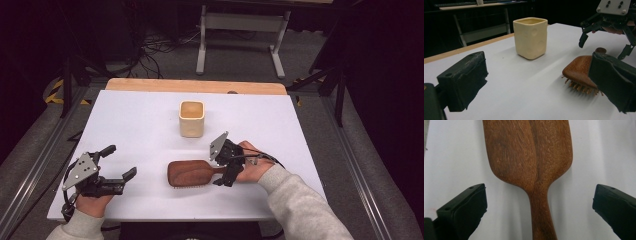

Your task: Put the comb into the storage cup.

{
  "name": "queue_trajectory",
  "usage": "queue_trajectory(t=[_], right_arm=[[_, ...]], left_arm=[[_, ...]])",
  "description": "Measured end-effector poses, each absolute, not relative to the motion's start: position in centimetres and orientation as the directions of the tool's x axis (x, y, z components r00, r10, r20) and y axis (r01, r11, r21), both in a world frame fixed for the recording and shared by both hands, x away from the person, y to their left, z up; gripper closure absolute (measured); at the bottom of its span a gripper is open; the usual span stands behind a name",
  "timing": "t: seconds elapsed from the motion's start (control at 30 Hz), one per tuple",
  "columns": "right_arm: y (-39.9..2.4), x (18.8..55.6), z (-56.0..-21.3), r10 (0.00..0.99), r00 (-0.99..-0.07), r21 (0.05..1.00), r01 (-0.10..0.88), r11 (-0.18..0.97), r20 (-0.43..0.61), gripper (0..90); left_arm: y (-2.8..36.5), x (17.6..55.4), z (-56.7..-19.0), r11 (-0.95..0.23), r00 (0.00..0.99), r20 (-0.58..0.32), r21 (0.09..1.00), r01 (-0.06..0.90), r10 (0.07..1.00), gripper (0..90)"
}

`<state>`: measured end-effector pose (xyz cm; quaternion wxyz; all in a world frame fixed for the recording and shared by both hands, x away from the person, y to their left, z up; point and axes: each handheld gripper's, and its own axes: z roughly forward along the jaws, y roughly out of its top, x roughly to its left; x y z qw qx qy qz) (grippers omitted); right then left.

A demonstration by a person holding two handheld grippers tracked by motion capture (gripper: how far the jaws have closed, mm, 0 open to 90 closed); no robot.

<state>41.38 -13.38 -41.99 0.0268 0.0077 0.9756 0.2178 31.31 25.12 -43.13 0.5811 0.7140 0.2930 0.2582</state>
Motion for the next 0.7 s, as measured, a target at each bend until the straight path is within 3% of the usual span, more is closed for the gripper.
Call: queue_trajectory(t=[0.3, 0.53, 0.63, 0.7], right_arm=[[-12.5, 41.7, -43.3, 0.001, -0.999, 0.351, -0.010, 0.936, -0.033, 10.8], [-12.1, 41.8, -43.4, -0.038, -0.999, 0.334, -0.040, 0.942, -0.013, 37.4], [-12.1, 41.8, -43.5, -0.041, -0.999, 0.332, -0.041, 0.942, -0.007, 41.5], [-12.1, 42.0, -43.4, -0.035, -0.999, 0.337, -0.034, 0.941, -0.003, 50.9]], left_arm=[[25.2, 31.3, -43.1, -0.157, 0.696, 0.032, 0.981, 0.117, 0.717, 3.3], [25.1, 31.3, -43.1, -0.151, 0.695, 0.026, 0.981, 0.120, 0.719, 3.3], [25.1, 31.3, -43.1, -0.156, 0.695, 0.032, 0.981, 0.116, 0.718, 3.3], [25.1, 31.3, -43.1, -0.154, 0.695, 0.028, 0.981, 0.119, 0.719, 3.3]])
